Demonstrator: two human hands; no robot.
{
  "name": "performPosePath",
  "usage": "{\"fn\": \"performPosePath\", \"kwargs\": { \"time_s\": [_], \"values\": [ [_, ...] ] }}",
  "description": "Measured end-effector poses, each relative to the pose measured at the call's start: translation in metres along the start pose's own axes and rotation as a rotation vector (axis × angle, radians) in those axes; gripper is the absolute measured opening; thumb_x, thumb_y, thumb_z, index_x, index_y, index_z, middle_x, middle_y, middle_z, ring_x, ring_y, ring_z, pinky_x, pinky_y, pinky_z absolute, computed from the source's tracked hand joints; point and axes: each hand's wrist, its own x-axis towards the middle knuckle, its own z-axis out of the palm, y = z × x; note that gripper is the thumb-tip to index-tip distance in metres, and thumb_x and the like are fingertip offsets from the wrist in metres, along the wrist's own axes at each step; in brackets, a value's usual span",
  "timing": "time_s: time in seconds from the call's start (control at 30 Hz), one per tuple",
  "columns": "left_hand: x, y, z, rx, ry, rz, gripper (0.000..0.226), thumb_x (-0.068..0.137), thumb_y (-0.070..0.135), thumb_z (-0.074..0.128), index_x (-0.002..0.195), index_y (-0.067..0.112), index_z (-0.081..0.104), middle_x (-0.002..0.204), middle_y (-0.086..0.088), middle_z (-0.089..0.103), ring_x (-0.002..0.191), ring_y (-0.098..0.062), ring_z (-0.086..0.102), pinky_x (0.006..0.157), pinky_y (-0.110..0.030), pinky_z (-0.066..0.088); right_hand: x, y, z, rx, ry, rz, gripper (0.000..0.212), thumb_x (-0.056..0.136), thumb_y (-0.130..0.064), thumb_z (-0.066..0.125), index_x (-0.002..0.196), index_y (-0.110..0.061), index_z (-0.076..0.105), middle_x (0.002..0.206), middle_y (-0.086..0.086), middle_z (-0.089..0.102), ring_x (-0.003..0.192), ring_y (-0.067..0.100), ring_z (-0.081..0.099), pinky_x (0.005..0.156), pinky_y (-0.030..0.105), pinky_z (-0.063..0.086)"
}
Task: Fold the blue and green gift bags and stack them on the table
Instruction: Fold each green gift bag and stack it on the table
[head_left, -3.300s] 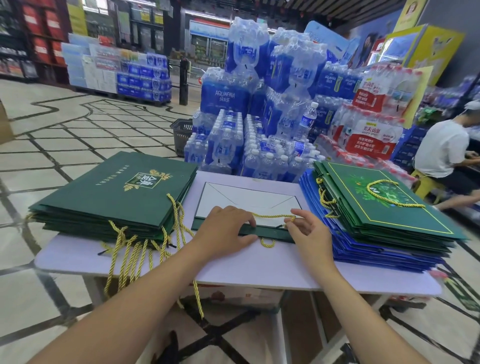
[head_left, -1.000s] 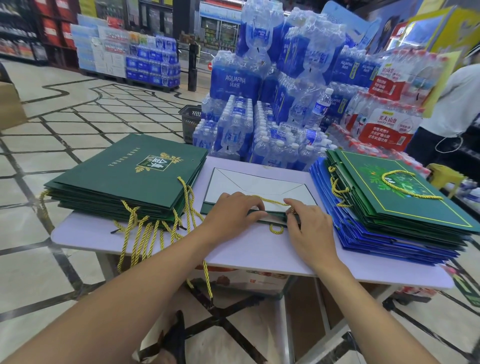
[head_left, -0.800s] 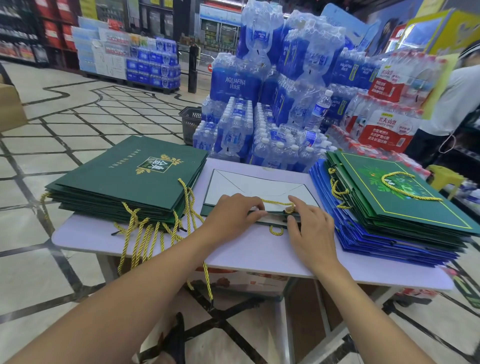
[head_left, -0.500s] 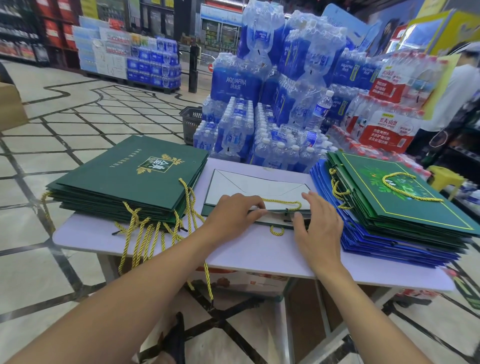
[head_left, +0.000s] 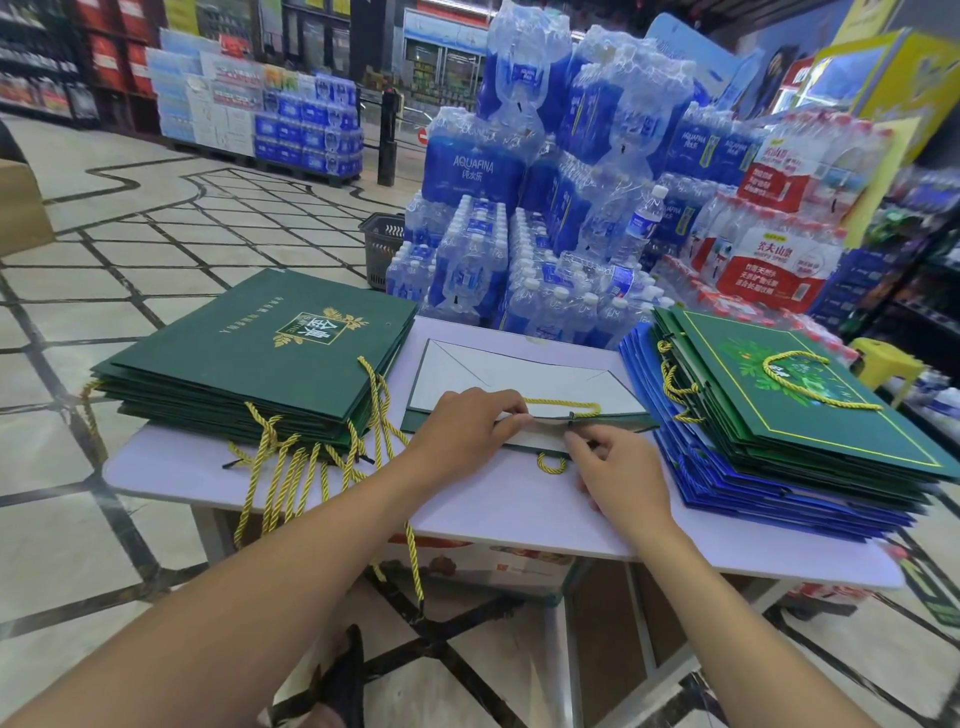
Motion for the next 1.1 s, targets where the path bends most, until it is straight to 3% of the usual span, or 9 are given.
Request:
{"fn": "performPosePath", "kwargs": {
  "time_s": [0.1, 0.27, 0.4, 0.67, 0.87, 0.97, 1.03, 1.1],
  "values": [
    [0.000, 0.001, 0.000, 0.014, -0.005, 0.012, 0.020, 0.105, 0.045, 0.049, 0.104, 0.032, 0.065, 0.087, 0.009, 0.070, 0.084, -0.017, 0.058, 0.083, -0.039, 0.039, 0.006, -0.005, 0.000, 0.095, -0.080, 0.096, 0.022, 0.096, -0.044, 0.062, 0.087, -0.029, 0.076, 0.058, -0.002, 0.069, 0.043, 0.015, 0.058, 0.060, 0.040, 0.057],
    [0.001, 0.002, -0.001, 0.015, -0.009, -0.002, 0.024, 0.105, 0.047, 0.049, 0.105, 0.029, 0.065, 0.086, 0.005, 0.070, 0.085, -0.021, 0.059, 0.080, -0.039, 0.039, 0.008, -0.009, 0.000, 0.220, -0.056, 0.162, 0.029, 0.097, -0.043, 0.064, 0.077, -0.026, 0.077, 0.056, 0.002, 0.067, 0.042, 0.015, 0.055, 0.057, 0.035, 0.050],
    [0.000, 0.003, -0.002, -0.001, -0.014, -0.008, 0.022, 0.105, 0.045, 0.050, 0.105, 0.030, 0.066, 0.085, 0.006, 0.068, 0.084, -0.020, 0.058, 0.080, -0.039, 0.040, 0.008, -0.008, 0.000, 0.150, -0.040, 0.167, 0.033, 0.095, -0.042, 0.063, 0.071, -0.024, 0.075, 0.055, 0.000, 0.067, 0.044, 0.014, 0.056, 0.063, 0.041, 0.055],
    [-0.001, 0.005, -0.004, 0.008, -0.029, -0.004, 0.020, 0.106, 0.042, 0.050, 0.105, 0.029, 0.066, 0.088, 0.009, 0.068, 0.086, -0.019, 0.059, 0.090, -0.044, 0.045, 0.003, -0.010, -0.003, 0.153, -0.087, 0.161, 0.027, 0.090, -0.034, 0.065, 0.065, -0.031, 0.075, 0.054, -0.001, 0.065, 0.046, 0.010, 0.054, 0.061, 0.033, 0.048],
    [0.000, 0.004, -0.003, 0.006, -0.028, 0.024, 0.030, 0.106, 0.047, 0.042, 0.111, 0.034, 0.069, 0.109, 0.017, 0.073, 0.100, -0.015, 0.065, 0.092, -0.049, 0.046, -0.009, -0.013, 0.000, -0.006, -0.108, 0.113, 0.026, 0.089, -0.041, 0.064, 0.067, -0.031, 0.074, 0.058, -0.010, 0.067, 0.061, 0.011, 0.060, 0.059, 0.028, 0.044],
    [0.000, 0.005, -0.003, 0.043, -0.049, 0.034, 0.029, 0.106, 0.045, 0.045, 0.113, 0.033, 0.071, 0.113, 0.016, 0.072, 0.104, -0.016, 0.064, 0.094, -0.049, 0.045, -0.010, -0.010, 0.001, 0.004, -0.114, 0.065, 0.029, 0.092, -0.044, 0.063, 0.071, -0.028, 0.076, 0.059, -0.010, 0.067, 0.064, 0.012, 0.061, 0.063, 0.035, 0.048],
    [-0.001, 0.006, -0.004, 0.077, -0.064, 0.037, 0.029, 0.106, 0.044, 0.046, 0.115, 0.032, 0.071, 0.114, 0.015, 0.072, 0.105, -0.017, 0.063, 0.093, -0.049, 0.044, -0.010, -0.010, 0.000, 0.109, -0.043, 0.021, 0.036, 0.095, -0.045, 0.063, 0.069, -0.024, 0.075, 0.058, -0.007, 0.065, 0.060, 0.012, 0.057, 0.061, 0.038, 0.048],
    [-0.001, 0.008, -0.004, 0.102, -0.077, 0.042, 0.028, 0.106, 0.043, 0.046, 0.116, 0.032, 0.070, 0.115, 0.013, 0.072, 0.106, -0.018, 0.062, 0.092, -0.048, 0.043, -0.006, -0.012, -0.003, 0.069, 0.094, -0.043, 0.038, 0.096, -0.050, 0.062, 0.068, -0.026, 0.072, 0.057, -0.009, 0.062, 0.059, 0.011, 0.055, 0.055, 0.034, 0.040]
  ]
}}
